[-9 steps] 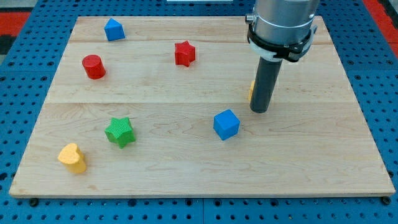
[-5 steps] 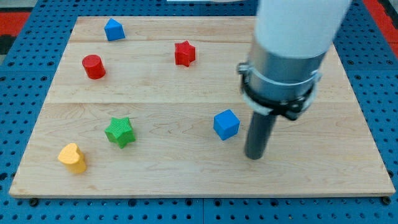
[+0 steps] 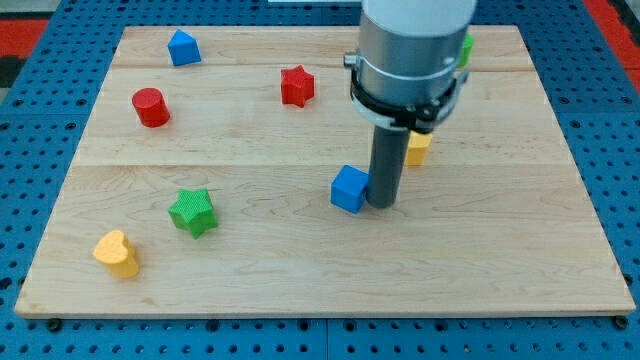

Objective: Slide the blue cube bottom of the yellow hexagon

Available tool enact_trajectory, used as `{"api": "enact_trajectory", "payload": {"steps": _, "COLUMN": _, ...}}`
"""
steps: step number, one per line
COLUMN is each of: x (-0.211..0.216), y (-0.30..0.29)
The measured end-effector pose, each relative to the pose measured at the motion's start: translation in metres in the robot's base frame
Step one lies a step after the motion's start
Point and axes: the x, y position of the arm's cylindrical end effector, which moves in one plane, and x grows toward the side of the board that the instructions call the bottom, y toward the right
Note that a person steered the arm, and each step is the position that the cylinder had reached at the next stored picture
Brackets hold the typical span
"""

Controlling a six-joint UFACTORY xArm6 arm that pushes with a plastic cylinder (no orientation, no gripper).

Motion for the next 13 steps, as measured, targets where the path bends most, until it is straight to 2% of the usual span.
{"api": "enact_trajectory", "payload": {"steps": 1, "x": -0.026, "y": -0.043}}
{"api": "enact_trajectory", "payload": {"steps": 2, "x": -0.04, "y": -0.12}}
{"api": "enact_trajectory", "payload": {"steps": 3, "x": -0.061, "y": -0.168}}
{"api": "enact_trajectory", "payload": {"steps": 4, "x": -0.036, "y": -0.232}}
{"api": "enact_trajectory", "payload": {"steps": 5, "x": -0.022, "y": -0.203}}
{"api": "enact_trajectory", "payload": {"steps": 7, "x": -0.02, "y": -0.096}}
{"api": "enact_trajectory", "payload": {"steps": 9, "x": 0.005, "y": -0.164}}
{"api": "enact_trajectory", "payload": {"steps": 10, "x": 0.017, "y": -0.149}}
{"api": "enact_trajectory", "payload": {"steps": 12, "x": -0.003, "y": -0.076}}
{"api": "enact_trajectory", "payload": {"steps": 13, "x": 0.007, "y": -0.056}}
